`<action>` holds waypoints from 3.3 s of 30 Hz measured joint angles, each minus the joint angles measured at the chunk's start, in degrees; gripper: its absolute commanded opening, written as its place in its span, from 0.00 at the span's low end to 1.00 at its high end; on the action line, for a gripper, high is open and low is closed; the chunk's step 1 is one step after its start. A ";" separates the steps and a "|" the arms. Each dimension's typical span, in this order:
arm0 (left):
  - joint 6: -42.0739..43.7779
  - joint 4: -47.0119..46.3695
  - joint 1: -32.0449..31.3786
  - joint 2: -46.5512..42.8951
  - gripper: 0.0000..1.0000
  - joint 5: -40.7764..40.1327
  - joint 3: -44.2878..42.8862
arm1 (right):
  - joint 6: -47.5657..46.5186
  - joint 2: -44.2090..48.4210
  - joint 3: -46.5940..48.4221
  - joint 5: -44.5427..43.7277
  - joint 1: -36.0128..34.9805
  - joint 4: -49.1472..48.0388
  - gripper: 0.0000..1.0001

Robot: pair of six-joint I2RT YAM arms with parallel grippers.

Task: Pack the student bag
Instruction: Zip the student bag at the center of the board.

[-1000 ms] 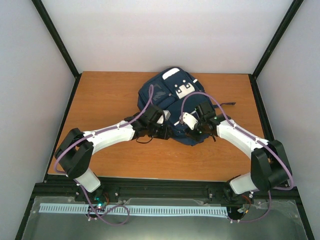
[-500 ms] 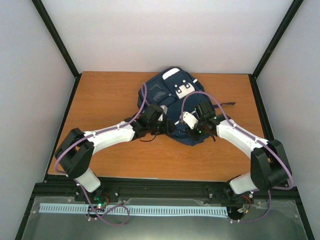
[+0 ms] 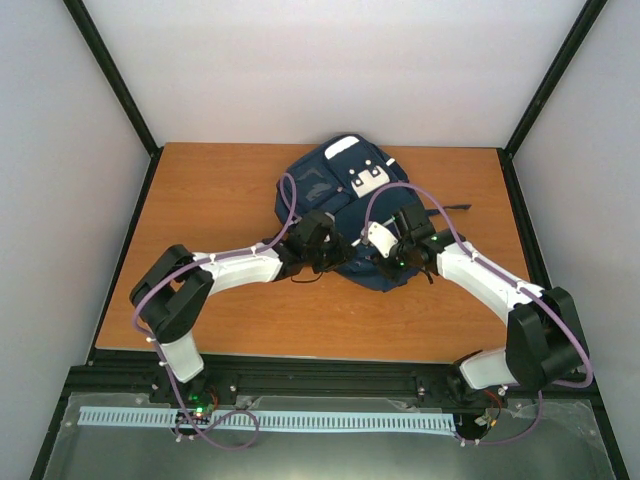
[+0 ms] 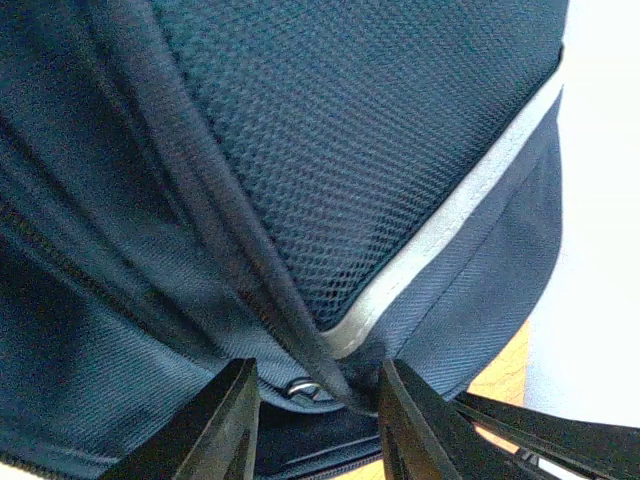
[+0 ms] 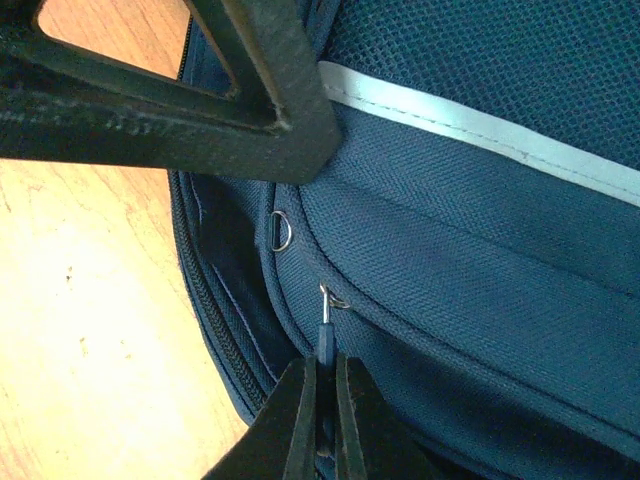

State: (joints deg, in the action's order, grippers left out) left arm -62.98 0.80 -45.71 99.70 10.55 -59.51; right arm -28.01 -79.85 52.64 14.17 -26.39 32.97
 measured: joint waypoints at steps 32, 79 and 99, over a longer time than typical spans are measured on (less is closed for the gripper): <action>3.02 7.43 0.72 -9.81 0.01 -4.35 3.23 | -4.39 2.16 -0.44 3.56 11.04 2.14 0.03; -8.85 8.04 8.72 -20.17 0.31 -1.77 15.93 | 1.09 -7.08 7.13 9.20 -9.33 0.70 0.03; -8.63 6.12 8.11 -21.73 0.04 -5.01 15.87 | -3.58 -3.26 6.12 13.94 -0.83 5.18 0.03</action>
State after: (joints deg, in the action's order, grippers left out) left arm -71.61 6.92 -37.60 77.97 5.54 -43.64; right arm -31.59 -83.11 58.76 28.12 -27.22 38.15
